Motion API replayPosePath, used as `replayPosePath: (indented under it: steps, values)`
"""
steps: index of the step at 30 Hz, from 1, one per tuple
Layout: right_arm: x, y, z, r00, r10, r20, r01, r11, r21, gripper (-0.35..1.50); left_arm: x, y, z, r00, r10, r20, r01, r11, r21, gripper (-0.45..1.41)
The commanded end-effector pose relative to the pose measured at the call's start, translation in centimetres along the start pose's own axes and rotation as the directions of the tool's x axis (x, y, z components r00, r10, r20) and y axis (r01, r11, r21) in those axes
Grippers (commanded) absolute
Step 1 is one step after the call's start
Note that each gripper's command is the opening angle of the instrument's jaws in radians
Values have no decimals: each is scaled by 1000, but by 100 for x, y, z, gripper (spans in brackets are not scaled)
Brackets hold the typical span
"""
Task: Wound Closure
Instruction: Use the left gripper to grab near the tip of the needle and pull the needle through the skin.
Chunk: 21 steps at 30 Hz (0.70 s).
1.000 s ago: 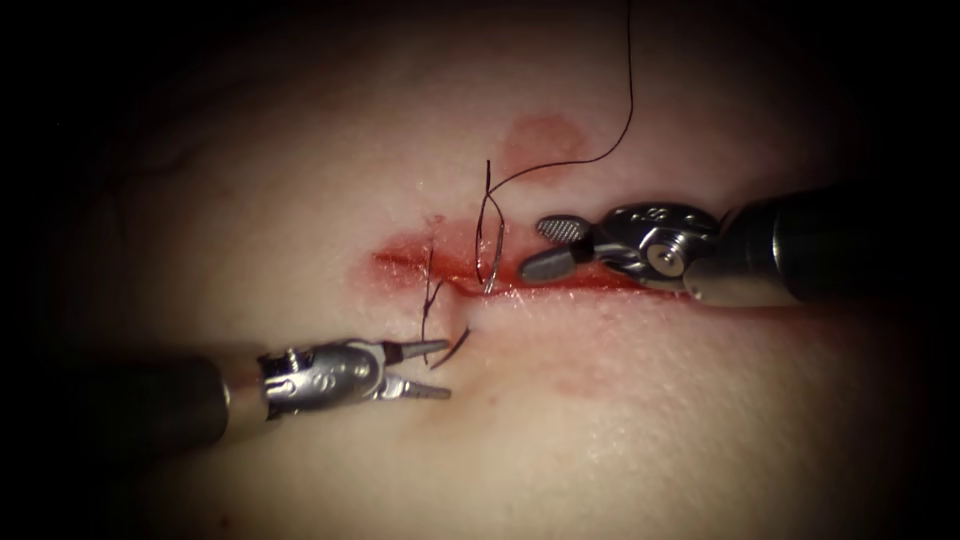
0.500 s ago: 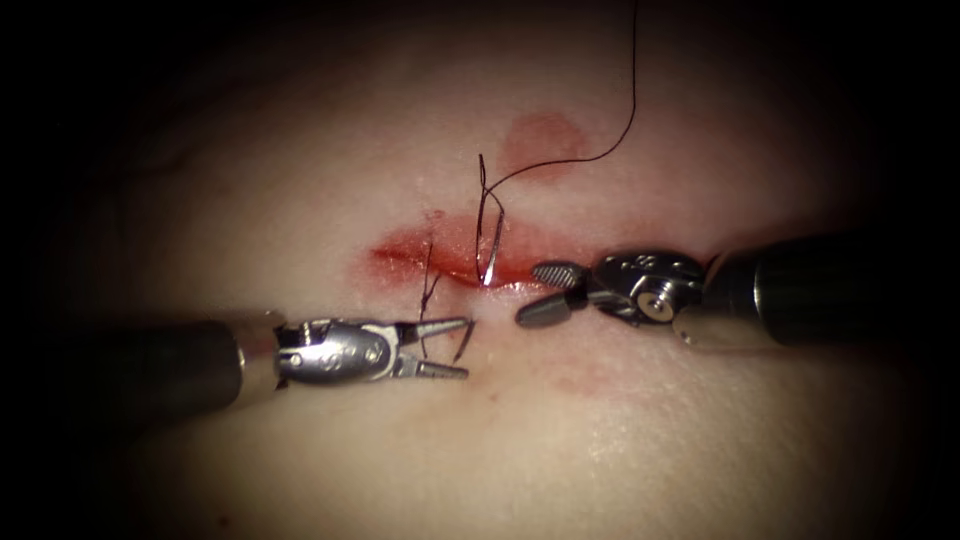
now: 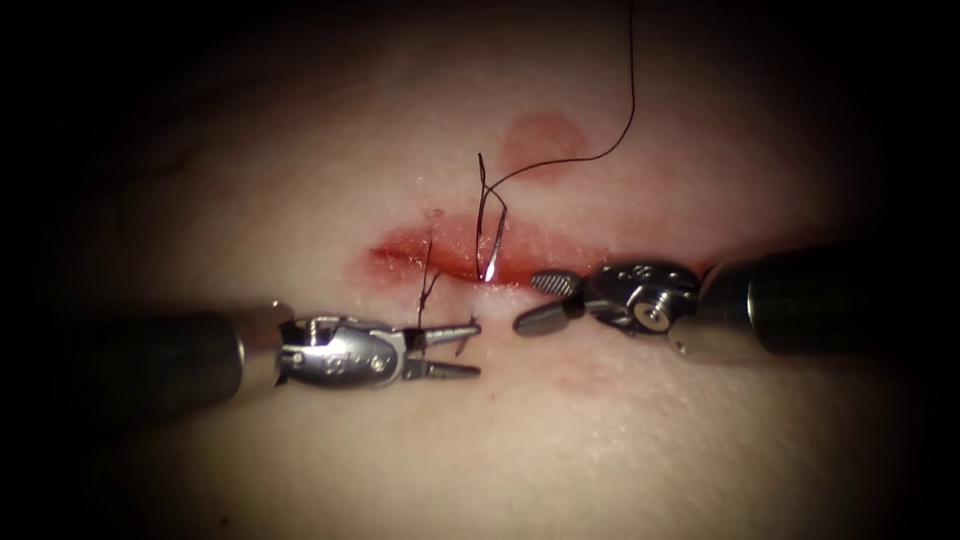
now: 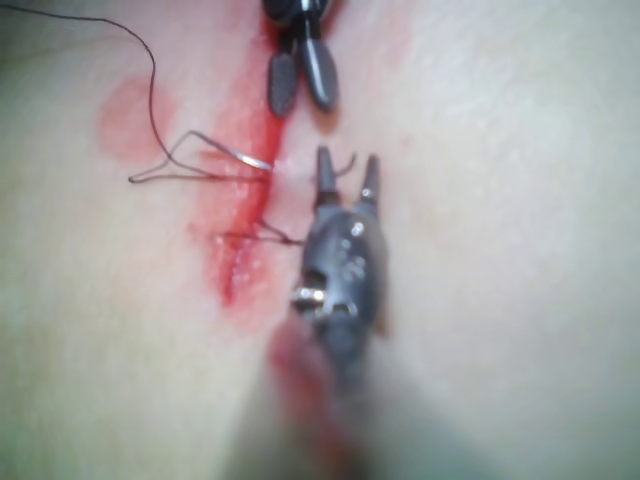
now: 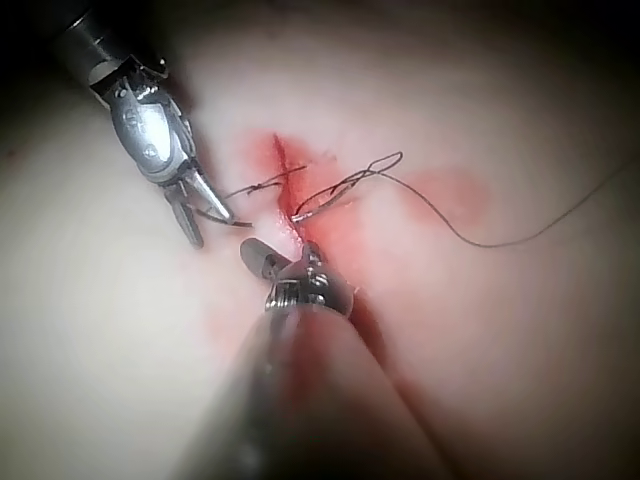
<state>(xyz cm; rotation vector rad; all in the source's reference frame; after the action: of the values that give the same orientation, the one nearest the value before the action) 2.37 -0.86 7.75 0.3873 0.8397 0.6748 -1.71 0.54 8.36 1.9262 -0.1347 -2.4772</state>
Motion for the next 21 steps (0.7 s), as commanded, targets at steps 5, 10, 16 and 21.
replayPosePath:
  steps: [5, 10, 16, 21]
  values:
    - [-4, -5, 7, 1000, 0, 1, 0, 1000, 4, 129, -21, -3, 10, 1000, 1, -4, -1, 1000, -4, 14]
    - [-3, -6, 9, 1000, 0, 0, 0, 1000, 3, 129, -23, -1, 17, 1000, 3, 2, -3, 1000, 3, 11]
    - [-3, -7, 9, 1000, 0, 0, 0, 1000, 4, 129, -19, 0, 22, 1000, 3, -9, -3, 1000, -6, -3]
    - [-3, -8, 7, 1000, 5, 0, -5, 1000, 5, 129, -22, -3, 19, 1000, 2, -10, -2, 1000, -12, -35]
